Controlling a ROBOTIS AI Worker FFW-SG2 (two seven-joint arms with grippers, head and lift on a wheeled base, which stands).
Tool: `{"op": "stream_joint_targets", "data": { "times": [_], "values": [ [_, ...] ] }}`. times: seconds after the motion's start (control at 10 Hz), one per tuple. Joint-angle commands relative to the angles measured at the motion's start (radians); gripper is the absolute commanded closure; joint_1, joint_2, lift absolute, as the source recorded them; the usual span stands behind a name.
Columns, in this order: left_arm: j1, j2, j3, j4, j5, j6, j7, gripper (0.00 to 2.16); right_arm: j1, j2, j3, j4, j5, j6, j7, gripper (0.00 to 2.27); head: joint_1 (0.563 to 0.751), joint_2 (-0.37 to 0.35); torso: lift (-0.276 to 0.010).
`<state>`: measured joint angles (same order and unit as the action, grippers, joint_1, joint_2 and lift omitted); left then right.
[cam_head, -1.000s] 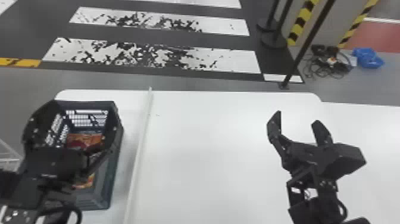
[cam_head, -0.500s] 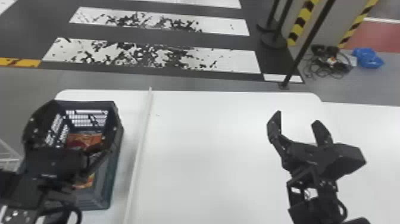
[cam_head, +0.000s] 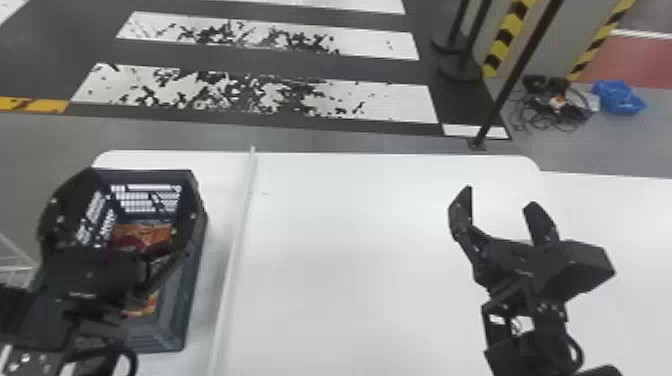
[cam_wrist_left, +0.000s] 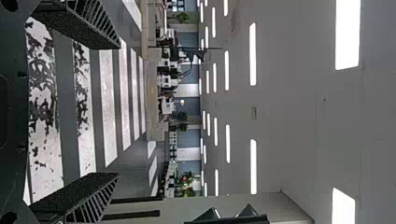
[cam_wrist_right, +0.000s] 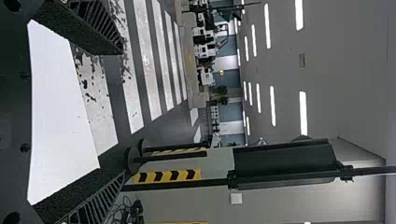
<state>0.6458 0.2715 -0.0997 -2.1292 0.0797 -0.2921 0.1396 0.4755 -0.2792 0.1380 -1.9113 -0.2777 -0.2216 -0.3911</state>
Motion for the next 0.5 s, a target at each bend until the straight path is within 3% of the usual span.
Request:
{"op": "stream_joint_targets", "data": {
  "times": [0.0,0.4],
  "values": [
    [0.0,0.0,0.0,0.0,0.0,0.0,0.0,0.0,0.0,0.0,0.0,0.0,0.0,0.0,0.0,0.0,0.695,-0.096,-0.029],
    [0.0,0.0,0.0,0.0,0.0,0.0,0.0,0.0,0.0,0.0,0.0,0.0,0.0,0.0,0.0,0.0,0.695,-0.096,-0.029]
  ]
}}
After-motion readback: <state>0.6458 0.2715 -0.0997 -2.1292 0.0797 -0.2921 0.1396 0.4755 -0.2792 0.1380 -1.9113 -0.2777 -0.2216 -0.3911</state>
